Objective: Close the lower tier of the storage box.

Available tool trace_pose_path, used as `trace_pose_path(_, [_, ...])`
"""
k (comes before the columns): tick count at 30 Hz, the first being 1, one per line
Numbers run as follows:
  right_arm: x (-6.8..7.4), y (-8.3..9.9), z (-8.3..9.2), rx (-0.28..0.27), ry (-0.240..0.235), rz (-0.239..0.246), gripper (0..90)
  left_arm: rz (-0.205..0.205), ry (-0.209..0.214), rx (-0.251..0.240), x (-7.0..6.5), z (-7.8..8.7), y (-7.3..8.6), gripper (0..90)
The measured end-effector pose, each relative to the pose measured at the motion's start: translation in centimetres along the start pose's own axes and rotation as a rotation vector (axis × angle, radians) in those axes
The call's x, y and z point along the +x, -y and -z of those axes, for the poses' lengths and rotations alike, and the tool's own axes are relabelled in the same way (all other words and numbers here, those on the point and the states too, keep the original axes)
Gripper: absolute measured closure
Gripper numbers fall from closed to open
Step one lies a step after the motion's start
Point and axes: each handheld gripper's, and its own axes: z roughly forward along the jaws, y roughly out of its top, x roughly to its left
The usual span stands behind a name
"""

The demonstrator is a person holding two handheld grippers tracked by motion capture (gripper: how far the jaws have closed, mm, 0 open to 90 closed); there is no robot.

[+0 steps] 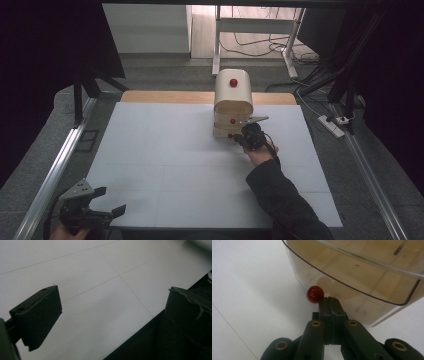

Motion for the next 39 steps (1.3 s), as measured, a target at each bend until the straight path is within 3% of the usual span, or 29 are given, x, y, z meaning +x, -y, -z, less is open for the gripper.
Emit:
trace_pose_path(11, [0.2,-0.1,0.0,0.017,0.019,0.017,89.0,-0.001,0.001,-0.002,0.0,0.0,0.0,1.1])
trace_pose_path(23, [1.5,0.2,0.2,0.055,-0.01,0.062,76.2,-0.003,0.001,-0.002,0.0,0.0,0.0,1.1])
trace_pose_path(39, [1.8,0.6,0.8,0.046,-0.034,0.022,46.2,-0.002,0.003,-0.005,0.0,0.0,0.0,1.1])
